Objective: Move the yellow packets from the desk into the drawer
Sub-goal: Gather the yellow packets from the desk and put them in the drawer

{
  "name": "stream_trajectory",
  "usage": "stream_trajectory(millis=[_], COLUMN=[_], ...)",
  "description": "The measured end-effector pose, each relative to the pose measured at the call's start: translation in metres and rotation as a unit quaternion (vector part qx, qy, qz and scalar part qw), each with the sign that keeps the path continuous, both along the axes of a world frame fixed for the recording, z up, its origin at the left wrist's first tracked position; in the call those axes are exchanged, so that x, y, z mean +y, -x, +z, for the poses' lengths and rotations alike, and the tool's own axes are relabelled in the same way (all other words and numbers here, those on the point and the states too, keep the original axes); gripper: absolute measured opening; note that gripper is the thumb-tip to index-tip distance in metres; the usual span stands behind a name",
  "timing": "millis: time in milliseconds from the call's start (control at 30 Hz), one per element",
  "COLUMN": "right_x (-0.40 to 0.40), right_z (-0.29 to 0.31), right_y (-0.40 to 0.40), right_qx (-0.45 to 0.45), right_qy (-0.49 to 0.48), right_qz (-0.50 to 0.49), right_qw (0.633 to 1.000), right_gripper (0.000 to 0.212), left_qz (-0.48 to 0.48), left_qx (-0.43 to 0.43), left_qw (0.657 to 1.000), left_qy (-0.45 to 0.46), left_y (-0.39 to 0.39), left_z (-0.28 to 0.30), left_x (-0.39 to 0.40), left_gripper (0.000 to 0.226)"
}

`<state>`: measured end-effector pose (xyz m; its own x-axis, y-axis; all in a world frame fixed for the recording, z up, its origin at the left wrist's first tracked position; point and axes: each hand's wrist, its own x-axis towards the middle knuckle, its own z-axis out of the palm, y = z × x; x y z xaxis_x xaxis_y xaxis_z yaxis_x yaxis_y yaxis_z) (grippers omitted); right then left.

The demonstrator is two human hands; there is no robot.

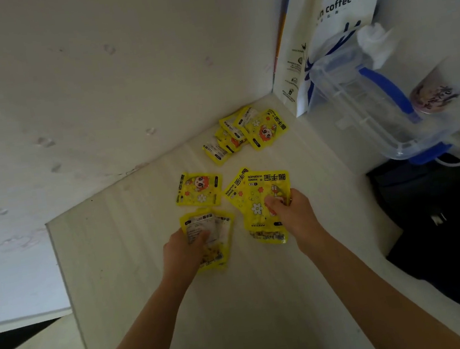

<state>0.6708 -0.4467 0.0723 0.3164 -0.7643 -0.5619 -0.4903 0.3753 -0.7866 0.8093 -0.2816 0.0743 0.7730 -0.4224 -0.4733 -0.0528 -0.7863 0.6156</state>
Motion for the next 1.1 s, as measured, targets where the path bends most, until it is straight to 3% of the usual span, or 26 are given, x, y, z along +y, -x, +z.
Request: stream_trajectory(millis=[200, 433, 767, 1100], right_x=[0.042, 0.105, 0.230, 0.355], right_z=[0.022, 0.033, 0.031, 0.041], right_y=[0.031, 0.065, 0.097, 0.160], right_qx=[-0.019, -0.035, -0.026, -0.024], right_qy=[-0.016, -0.037, -0.033, -0.029], right_qz=[-0.023, -0.079, -0.240, -0.408], right_qw=[0.999, 0.996, 0.970, 0.912], right_gripper=[0.023, 0.014, 0.008, 0.005], left_qz=[0.055, 0.039, -0.130, -0.315], left_qx=[0.047, 0.089, 0.124, 0.148], left_qw=[0.996, 0.992, 0.980, 0.932], left_qy=[0.046, 0.086, 0.083, 0.099], left_y=[0.022, 0.047, 0.061, 0.120], left_z=[0.011, 0.017, 0.008, 0.025], left_x=[0.020, 0.050, 0.121, 0.174], left_gripper=[0.027, 0.009, 0.014, 0.019])
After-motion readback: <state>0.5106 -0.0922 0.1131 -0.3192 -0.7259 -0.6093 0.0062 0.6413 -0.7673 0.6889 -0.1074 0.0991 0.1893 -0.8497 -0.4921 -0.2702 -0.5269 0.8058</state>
